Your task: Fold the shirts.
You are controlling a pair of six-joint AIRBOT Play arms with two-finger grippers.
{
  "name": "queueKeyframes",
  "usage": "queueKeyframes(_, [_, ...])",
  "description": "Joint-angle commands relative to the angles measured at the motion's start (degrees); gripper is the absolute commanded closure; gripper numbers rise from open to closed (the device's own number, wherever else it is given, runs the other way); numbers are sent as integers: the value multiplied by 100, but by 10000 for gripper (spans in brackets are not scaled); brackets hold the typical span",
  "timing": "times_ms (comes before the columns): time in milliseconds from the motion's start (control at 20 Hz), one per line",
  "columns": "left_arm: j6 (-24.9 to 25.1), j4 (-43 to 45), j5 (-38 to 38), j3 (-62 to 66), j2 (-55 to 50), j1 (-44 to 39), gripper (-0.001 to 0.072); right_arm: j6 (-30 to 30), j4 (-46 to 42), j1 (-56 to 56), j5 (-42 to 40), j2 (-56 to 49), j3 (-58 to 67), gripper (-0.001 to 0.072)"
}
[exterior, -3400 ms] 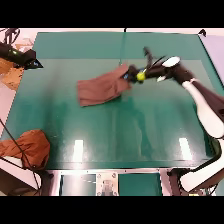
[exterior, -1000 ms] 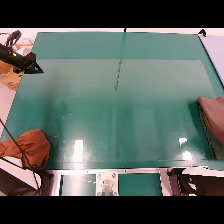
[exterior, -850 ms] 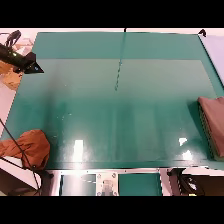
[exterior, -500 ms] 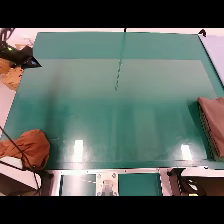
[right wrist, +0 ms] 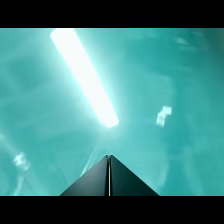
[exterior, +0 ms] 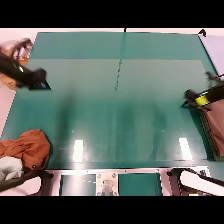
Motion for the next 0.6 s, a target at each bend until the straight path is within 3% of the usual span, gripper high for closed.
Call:
queueKeyframes(0, [-313,118,811,-2131,1331,-581,680,-286,713,1228,-1012,807,-1480,702])
queueKeyframes(150, [-328,103,1097,-2953,1801,-752,679,-286,723,1845,-1204,883,-1613,701])
queueKeyframes(550, [-330,66,1099,-3029,1814,-752,679,-284,721,2271,-1174,883,-1617,701])
